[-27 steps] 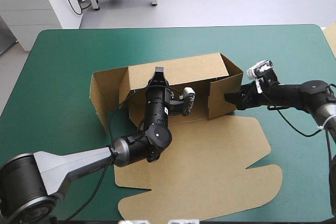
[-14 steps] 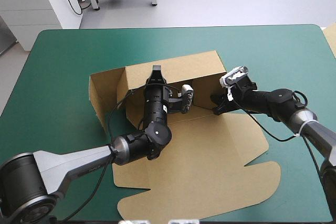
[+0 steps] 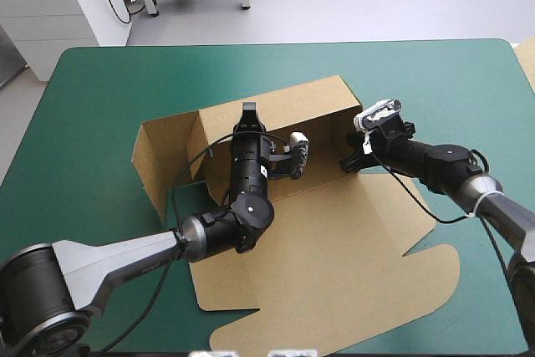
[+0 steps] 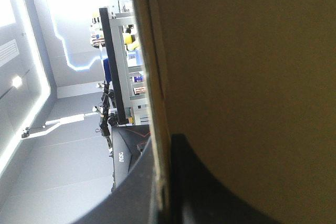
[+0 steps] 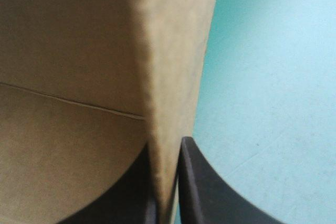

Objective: Fold the box

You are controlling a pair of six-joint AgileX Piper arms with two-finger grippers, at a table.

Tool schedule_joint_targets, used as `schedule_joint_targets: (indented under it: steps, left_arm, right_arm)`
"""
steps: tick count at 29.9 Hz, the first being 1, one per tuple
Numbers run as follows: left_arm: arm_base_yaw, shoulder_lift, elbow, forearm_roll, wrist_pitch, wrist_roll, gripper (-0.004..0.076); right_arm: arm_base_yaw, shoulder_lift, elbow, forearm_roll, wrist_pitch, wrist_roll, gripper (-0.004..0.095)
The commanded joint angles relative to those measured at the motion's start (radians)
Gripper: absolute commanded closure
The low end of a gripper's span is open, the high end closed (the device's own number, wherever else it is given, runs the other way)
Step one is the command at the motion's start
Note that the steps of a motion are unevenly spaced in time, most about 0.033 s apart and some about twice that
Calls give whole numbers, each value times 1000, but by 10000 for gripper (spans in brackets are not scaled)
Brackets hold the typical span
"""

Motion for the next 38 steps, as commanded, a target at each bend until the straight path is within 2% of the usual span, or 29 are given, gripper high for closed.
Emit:
schedule_joint_targets:
  steps: [1,4,9,11,13,19,27,35,36,37,38]
  left_arm:
    - [-7,-37,-28,94,-8,2,709]
    - [-7,-37,-28,94,-8,9,577]
    - [-7,-37,-28,94,-18,-48,163]
    - [-7,-37,-28,94,0,-160,104]
    - [-22,-37,-28,94,56,-238,104]
    - [-80,-37,-28,94,183,-238,104]
    - [-210,-37,-28,82,249,-258,104]
    - [-299,-37,-30,35,307,-256,107]
    - [-299,-37,-32,10,302,-250,119]
    - [-299,-37,-38,-36,291,-225,166]
    - [-299,-37,-47,-99,286,-182,262]
  right_arm:
    - [5,-44,-29,85,98,-68,923]
    - [5,-44,-29,91,94,-94,923]
    - [5,-44,-29,93,46,-68,923]
    - [5,-44,-29,99,15,-67,923]
    - [5,-44,-29,101,-20,-73,923]
    - [5,-44,-54,101,-95,-103,923]
    - [5,-31,-108,101,-166,-118,923]
    - [5,-8,-119,101,-166,-118,923]
    - [5,-8,-119,101,-166,-118,924]
    - [5,-8,-119,101,-166,-118,923]
    - [5,-6,-119,101,-166,-118,923]
